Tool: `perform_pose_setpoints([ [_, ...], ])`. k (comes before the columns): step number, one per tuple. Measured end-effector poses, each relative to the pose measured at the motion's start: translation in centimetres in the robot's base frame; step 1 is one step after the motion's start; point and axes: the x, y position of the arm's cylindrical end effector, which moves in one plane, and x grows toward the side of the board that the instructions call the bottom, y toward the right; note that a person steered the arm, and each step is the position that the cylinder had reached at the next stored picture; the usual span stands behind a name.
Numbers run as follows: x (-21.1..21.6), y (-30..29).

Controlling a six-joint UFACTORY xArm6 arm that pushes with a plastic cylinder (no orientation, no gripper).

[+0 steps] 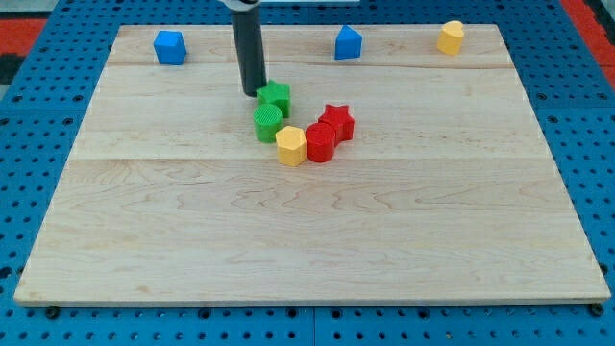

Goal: Separate the red star from the red circle

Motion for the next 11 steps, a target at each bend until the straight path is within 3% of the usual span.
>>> perform_pose_setpoints([
  [3, -2.1, 8.4],
  [4, 0.2, 10.4],
  [10, 18.8, 10.2],
  [11, 18.7, 2.5],
])
